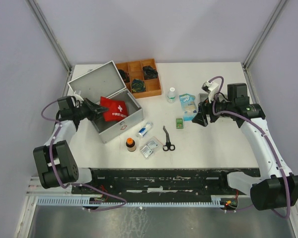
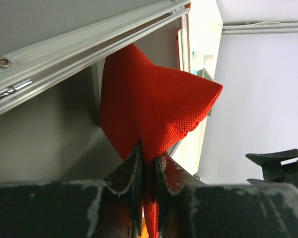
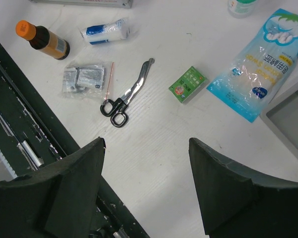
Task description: Organize the medicine kit
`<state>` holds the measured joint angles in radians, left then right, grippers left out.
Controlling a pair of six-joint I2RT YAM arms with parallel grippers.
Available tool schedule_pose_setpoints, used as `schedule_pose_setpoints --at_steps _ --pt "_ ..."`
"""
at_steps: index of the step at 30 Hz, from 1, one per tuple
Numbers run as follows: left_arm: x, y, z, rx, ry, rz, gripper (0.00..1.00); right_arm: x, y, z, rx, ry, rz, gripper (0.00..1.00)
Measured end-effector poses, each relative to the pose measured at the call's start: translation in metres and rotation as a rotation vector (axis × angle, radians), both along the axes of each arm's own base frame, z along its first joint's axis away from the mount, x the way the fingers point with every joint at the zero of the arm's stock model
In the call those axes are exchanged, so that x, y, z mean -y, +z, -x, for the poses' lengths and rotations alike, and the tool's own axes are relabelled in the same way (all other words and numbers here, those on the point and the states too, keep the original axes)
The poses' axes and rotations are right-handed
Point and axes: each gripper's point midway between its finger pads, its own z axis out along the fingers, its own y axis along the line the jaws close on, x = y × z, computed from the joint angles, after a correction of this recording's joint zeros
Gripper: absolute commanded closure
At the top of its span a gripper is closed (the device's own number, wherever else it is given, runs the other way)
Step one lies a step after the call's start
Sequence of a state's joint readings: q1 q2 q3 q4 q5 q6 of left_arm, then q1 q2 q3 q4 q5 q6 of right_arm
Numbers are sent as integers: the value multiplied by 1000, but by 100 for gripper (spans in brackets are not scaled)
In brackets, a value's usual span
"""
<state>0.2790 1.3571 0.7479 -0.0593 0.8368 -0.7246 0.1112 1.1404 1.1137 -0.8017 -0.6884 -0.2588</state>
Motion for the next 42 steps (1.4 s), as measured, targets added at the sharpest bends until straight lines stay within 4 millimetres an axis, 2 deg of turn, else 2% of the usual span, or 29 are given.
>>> schedule_pose_setpoints --at_steps 6,16,25,28,32,36,42 --pt "-3 -14 -1 -54 12 -4 75 0 -2 1 -6 0 0 23" --pt "-9 -23 4 -90 11 -71 48 0 -3 1 -9 0 1 22" --pt "-15 -12 5 -38 6 -162 23 0 -3 1 -9 0 1 22" --pt "-19 -9 4 -26 3 -202 17 0 -3 1 -9 0 1 22" --pt "-26 -5 4 -18 -3 -263 4 0 -3 1 -10 1 0 22" --pt "-29 -1 7 -11 -14 -307 0 0 -3 1 -10 1 0 22" --pt "-33 5 16 4 -43 -382 1 0 -3 1 -10 1 0 22"
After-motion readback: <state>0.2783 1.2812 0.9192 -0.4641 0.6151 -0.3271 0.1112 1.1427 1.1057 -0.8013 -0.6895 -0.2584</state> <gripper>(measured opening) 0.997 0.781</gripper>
